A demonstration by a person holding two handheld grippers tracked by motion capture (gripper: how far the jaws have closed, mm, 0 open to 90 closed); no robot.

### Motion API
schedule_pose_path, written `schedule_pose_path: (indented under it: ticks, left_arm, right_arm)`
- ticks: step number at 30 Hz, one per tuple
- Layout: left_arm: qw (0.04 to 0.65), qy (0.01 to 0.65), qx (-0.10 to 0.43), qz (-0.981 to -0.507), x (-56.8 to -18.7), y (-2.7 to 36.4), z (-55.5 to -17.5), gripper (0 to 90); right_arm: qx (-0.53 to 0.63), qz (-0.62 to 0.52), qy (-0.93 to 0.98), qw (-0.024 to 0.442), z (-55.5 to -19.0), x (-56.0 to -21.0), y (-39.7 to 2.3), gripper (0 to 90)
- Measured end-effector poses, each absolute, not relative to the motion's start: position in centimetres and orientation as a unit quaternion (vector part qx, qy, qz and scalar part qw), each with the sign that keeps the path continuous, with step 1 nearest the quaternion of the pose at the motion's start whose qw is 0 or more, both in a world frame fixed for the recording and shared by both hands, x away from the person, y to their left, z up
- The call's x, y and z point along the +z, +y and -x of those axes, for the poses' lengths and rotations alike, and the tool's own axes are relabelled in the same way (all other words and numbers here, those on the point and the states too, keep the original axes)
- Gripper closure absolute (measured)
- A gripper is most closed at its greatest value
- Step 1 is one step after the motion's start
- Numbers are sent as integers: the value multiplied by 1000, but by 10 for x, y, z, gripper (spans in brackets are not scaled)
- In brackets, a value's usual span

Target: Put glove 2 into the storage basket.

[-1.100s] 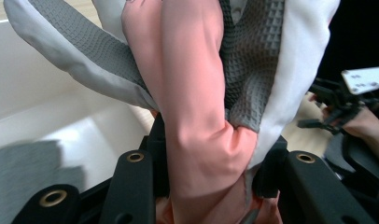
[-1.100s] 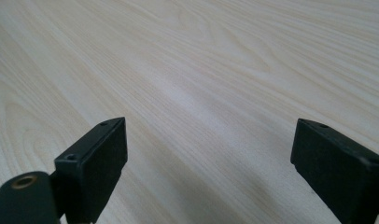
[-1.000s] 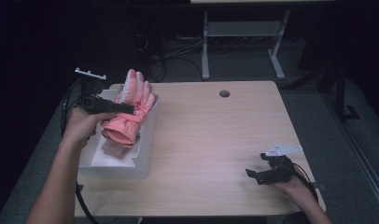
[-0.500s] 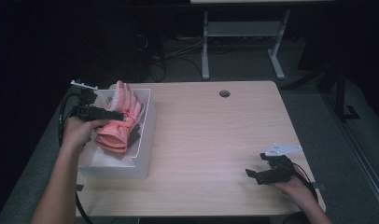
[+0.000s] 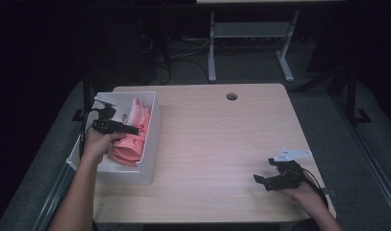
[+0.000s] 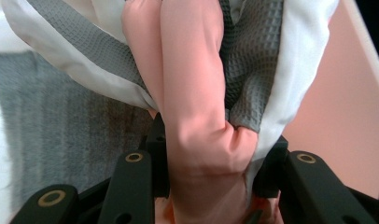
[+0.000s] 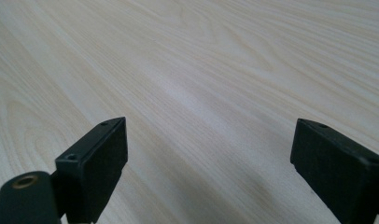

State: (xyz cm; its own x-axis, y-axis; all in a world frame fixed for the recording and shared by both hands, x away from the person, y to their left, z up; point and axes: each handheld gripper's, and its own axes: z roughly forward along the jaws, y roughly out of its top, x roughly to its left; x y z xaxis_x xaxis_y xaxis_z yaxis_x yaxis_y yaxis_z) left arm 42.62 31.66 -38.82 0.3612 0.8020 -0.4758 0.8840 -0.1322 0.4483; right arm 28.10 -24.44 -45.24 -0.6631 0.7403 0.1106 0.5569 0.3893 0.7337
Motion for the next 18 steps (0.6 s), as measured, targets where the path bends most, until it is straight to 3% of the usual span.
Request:
schedule_pose_path:
  ticks: [13, 18]
  left_arm:
    - [335, 565, -79, -750, -415, 312, -428, 534]
    - [341, 562, -87, -748, -414, 316, -429, 350]
  right_arm:
    - [386, -391, 827, 118, -280, -452, -243, 107]
    - [387, -391, 827, 118, -280, -452, -242, 107]
